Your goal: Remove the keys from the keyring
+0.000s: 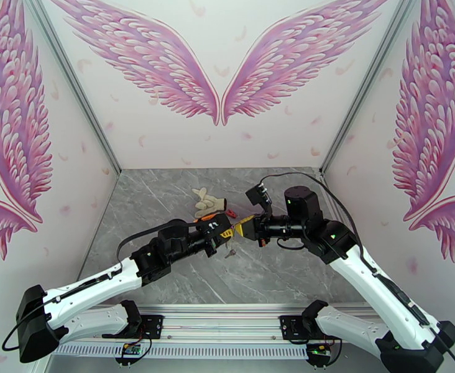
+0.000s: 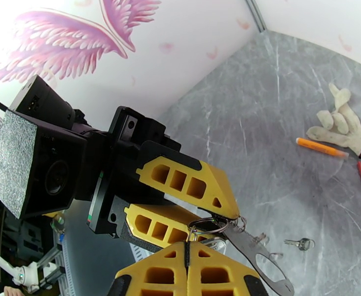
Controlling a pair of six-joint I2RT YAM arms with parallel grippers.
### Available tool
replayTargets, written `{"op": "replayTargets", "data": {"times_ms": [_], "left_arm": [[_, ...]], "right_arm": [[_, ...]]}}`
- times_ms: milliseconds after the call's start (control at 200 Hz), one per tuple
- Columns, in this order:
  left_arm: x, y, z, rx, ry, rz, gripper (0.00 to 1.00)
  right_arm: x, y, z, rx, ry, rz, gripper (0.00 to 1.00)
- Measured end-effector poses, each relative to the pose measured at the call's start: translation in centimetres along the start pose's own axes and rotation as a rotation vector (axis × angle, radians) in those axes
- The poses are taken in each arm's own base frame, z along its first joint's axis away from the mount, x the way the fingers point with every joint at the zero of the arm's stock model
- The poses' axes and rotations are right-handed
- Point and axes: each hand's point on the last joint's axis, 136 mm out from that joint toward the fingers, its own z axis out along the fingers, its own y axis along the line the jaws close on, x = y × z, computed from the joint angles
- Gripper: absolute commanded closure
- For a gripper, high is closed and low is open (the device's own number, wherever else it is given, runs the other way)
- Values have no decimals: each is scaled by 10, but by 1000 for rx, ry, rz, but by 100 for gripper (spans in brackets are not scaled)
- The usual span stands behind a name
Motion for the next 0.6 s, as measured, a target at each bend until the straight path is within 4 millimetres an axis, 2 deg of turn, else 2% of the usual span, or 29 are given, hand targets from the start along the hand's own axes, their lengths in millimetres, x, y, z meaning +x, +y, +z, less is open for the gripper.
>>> {"op": "replayTargets", "data": {"times_ms": [320, 600], "left_arm": [[-6, 0, -2, -6, -43, 18, 86], [-11, -4, -3, 17, -66, -11, 89]], "right_arm": [[-5, -4, -7, 55, -33, -23, 100], [-4, 0, -10, 38, -62, -88, 100]]}}
